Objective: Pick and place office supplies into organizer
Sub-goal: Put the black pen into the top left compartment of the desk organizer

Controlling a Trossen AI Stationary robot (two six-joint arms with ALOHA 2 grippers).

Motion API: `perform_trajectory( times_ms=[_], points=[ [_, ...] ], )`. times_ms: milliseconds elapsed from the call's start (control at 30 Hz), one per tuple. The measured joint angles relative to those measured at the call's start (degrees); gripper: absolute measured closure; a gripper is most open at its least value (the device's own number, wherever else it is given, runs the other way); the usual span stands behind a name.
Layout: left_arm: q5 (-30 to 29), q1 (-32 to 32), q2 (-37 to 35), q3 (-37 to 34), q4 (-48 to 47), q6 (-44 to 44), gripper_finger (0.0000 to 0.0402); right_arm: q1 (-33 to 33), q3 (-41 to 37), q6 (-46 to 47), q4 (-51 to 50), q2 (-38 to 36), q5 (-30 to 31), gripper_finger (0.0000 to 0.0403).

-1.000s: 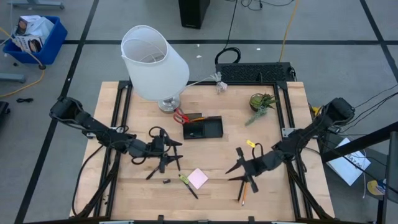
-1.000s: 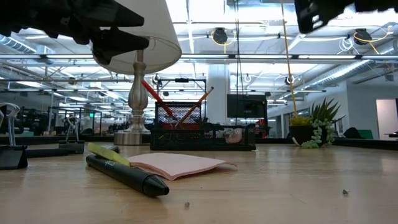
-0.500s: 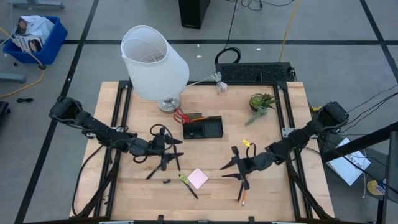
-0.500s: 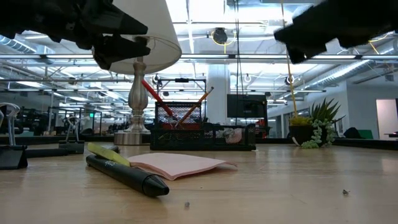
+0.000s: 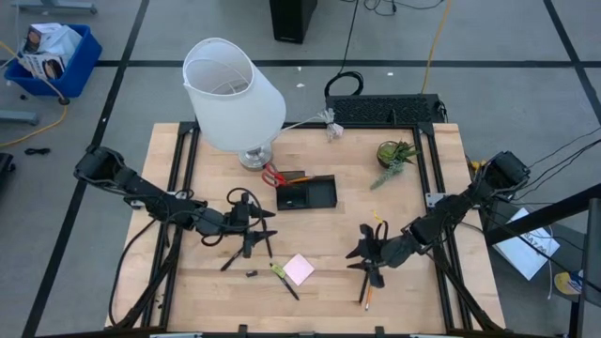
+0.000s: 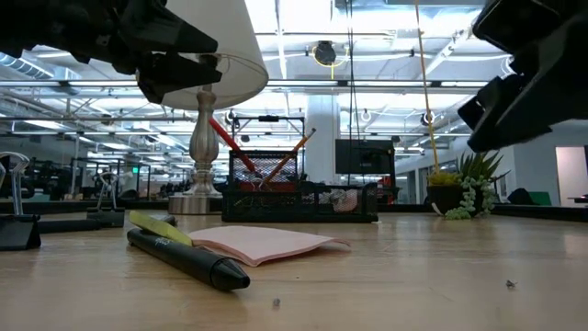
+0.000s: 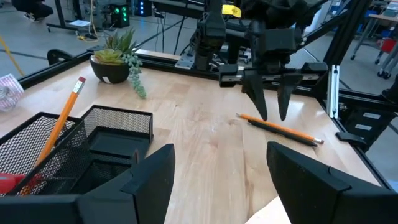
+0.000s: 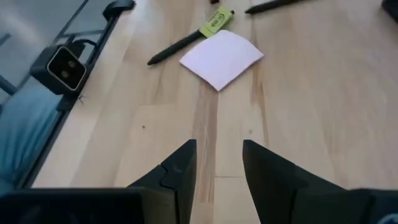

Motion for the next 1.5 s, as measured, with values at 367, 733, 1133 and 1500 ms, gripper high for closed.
perform_trajectory(
  times_ms=[367,733,1133,1500],
  points=[
    [0.0,0.0,0.0,0.0,0.1,1.7,0.0139,-1.4,0.0,4.3,0.4,0.0,0.0,0.0280],
    [0.0,0.0,0.0,0.0,0.1,0.9,0.0136,-0.9,0.0,-8.7,5.3,0.0,-9.0,0.0281],
    [0.1,0.0,0.0,0.0,0.1,0.9,0.0142,1.8,0.0,-10.3,4.4,0.0,-10.6,0.0284],
    [0.1,0.0,0.0,0.0,0.1,0.9,0.0141,2.7,-1.4,-22.6,1.5,0.0,-6.2,0.0289]
  ],
)
